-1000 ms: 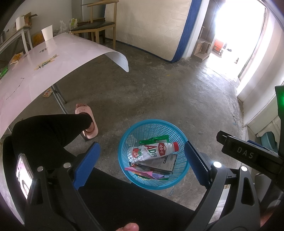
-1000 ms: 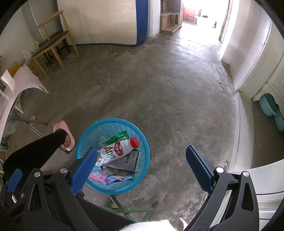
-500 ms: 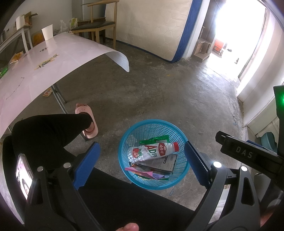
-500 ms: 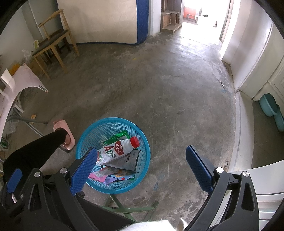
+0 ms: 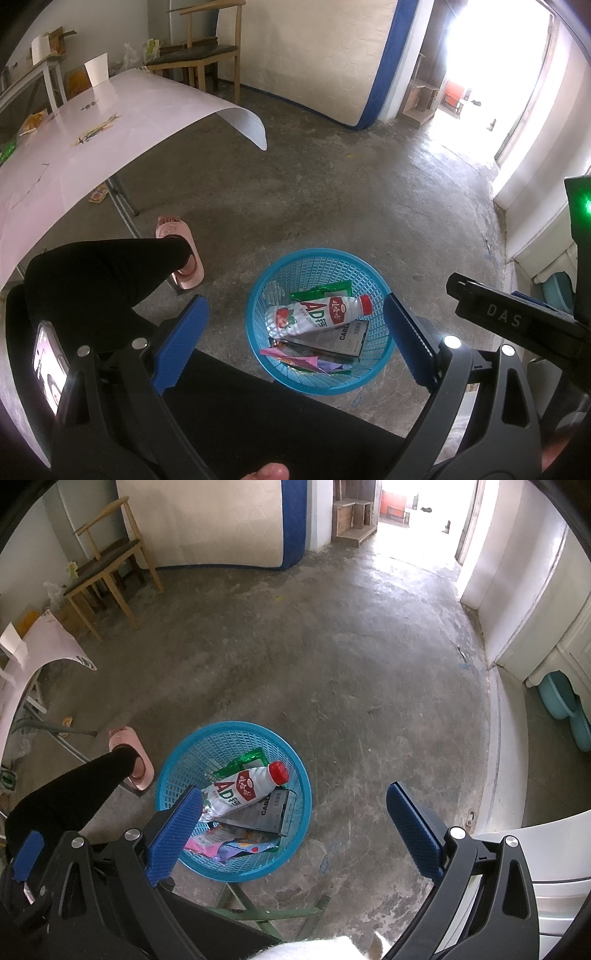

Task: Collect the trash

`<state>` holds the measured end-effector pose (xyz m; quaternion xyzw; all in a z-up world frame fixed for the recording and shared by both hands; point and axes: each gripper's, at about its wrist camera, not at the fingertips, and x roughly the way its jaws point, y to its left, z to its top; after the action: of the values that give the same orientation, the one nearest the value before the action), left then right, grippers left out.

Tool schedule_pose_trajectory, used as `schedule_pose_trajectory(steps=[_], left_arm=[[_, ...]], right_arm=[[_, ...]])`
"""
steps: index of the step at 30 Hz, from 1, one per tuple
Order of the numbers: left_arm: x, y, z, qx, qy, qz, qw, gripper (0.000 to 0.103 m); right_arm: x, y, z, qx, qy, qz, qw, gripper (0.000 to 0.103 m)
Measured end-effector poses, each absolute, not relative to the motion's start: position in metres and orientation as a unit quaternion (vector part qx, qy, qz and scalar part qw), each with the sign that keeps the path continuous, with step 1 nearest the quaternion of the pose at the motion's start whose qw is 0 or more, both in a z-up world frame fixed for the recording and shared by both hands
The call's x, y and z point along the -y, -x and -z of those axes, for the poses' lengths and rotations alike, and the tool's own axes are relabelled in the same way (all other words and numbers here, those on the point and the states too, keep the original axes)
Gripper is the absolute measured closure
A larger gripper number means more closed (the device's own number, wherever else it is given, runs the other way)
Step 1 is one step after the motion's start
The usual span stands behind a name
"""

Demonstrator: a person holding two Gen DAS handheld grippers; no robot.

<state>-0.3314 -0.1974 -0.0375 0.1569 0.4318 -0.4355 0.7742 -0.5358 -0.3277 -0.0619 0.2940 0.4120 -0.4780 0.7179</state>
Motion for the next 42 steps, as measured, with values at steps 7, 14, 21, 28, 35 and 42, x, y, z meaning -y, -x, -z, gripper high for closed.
schedule_pose_trajectory(steps=[7,14,21,28,35,42], left_arm=[[0.198,0.3319,0.0386,-0.434,-0.156,0.435,0.773,0.012],[0.199,0.3331,0.0394,-0.434,-0.156,0.434,0.774,0.012],[0.199,0.3333,0.0394,-0.434,-0.156,0.434,0.774,0.012],[0.1989,0.3335,0.0392,-0.434,-0.156,0.434,0.774,0.012],[0.1988,0.3335,0.0391,-0.434,-0.156,0.434,0.774,0.012],[0.1991,0.3331,0.0393,-0.434,-0.156,0.434,0.774,0.012]], right_arm=[[0.3294,0.536,0.061,-0.414,-0.295,0.478,0.717,0.006],[0.3285,0.5372,0.0616,-0.414,-0.296,0.479,0.716,0.006],[0.3293,0.5388,0.0614,-0.414,-0.297,0.479,0.715,0.006],[0.3307,0.5429,0.0614,-0.415,-0.299,0.479,0.714,0.006],[0.3319,0.5422,0.0609,-0.415,-0.299,0.479,0.713,0.006],[0.3319,0.5435,0.0621,-0.416,-0.3,0.478,0.713,0.006]])
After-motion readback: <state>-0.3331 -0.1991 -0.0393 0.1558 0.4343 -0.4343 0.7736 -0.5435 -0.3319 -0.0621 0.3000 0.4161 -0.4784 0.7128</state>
